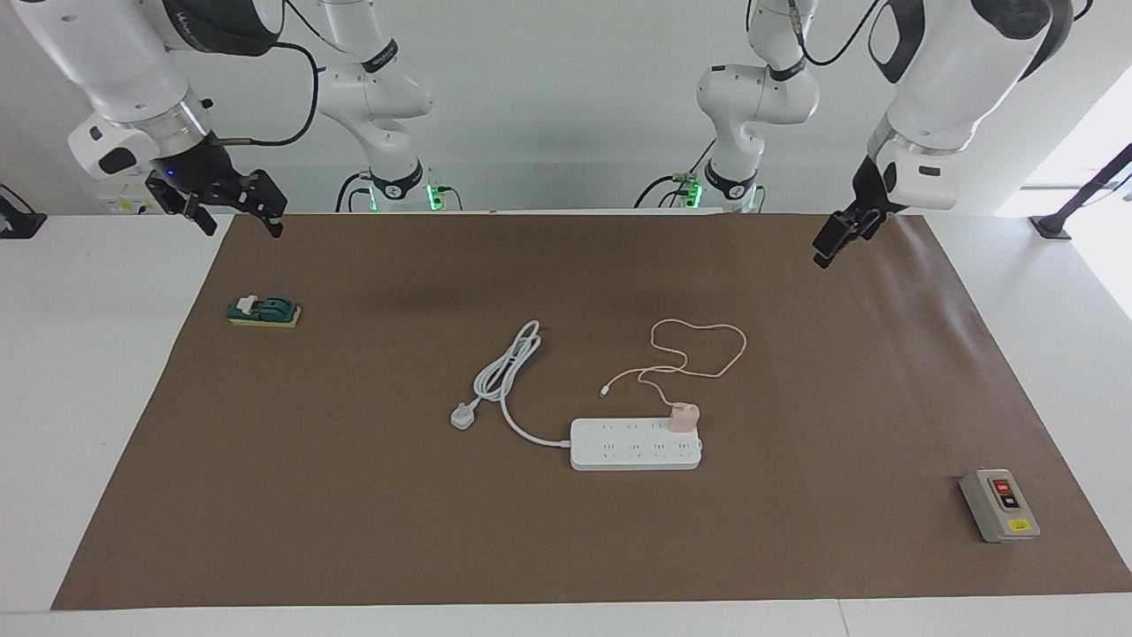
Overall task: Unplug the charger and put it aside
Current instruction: 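Move the left gripper toward the pink charger while the right gripper approaches the strip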
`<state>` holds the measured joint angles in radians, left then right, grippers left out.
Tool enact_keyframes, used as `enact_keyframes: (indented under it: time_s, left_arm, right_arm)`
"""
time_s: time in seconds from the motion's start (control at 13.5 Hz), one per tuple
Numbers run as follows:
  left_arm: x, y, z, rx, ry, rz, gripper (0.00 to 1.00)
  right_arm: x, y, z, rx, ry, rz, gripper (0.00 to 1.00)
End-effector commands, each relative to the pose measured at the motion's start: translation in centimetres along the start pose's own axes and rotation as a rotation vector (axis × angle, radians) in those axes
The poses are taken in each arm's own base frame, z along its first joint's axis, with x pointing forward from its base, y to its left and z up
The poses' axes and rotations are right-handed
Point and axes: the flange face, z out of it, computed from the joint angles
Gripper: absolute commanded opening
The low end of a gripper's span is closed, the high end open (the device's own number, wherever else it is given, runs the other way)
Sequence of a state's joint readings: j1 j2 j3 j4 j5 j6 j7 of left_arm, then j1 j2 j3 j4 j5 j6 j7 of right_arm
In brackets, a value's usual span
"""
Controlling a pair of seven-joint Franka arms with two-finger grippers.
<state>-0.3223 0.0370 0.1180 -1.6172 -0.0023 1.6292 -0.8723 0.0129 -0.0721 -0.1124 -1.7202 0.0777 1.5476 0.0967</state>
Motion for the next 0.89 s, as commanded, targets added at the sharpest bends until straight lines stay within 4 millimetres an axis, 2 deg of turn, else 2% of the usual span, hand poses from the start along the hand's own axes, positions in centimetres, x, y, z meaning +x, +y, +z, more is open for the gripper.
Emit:
enact_keyframes:
  time_s: [0.0, 0.3, 0.44, 0.52, 0.59, 0.74, 0.81]
  left_arm:
    - [-0.2, 4.6, 4.5, -0.022, -0.003, -0.306, 1.0]
    - [1.4, 8.7, 10.6, -0.055, 0.021, -0.663, 1.0]
    - [1.0, 11.7, 15.4, -0.027, 0.025, -0.747, 1.0]
    - [1.4, 13.4, 17.6, -0.013, 0.03, -0.827, 1.0]
    - [1.6, 13.8, 17.7, -0.032, 0.035, -0.872, 1.0]
    - [1.7, 14.3, 17.5, -0.079, 0.027, -0.921, 1.0]
    - [1.5, 14.8, 18.3, -0.081, 0.008, -0.931, 1.0]
  right_arm:
    - [0.9, -1.2, 4.4, 0.113, -0.114, 0.196, 1.0]
    - [4.5, -2.6, 11.3, 0.25, -0.293, 0.45, 1.0]
    - [5.8, -3.4, 14.1, 0.312, -0.352, 0.536, 1.0]
    - [6.2, -3.9, 15.9, 0.389, -0.409, 0.632, 1.0]
    - [7.0, -4.1, 18.3, 0.437, -0.471, 0.677, 1.0]
    - [8.8, -4.4, 21.9, 0.541, -0.575, 0.792, 1.0]
    - [9.5, -5.5, 23.2, 0.565, -0.603, 0.86, 1.0]
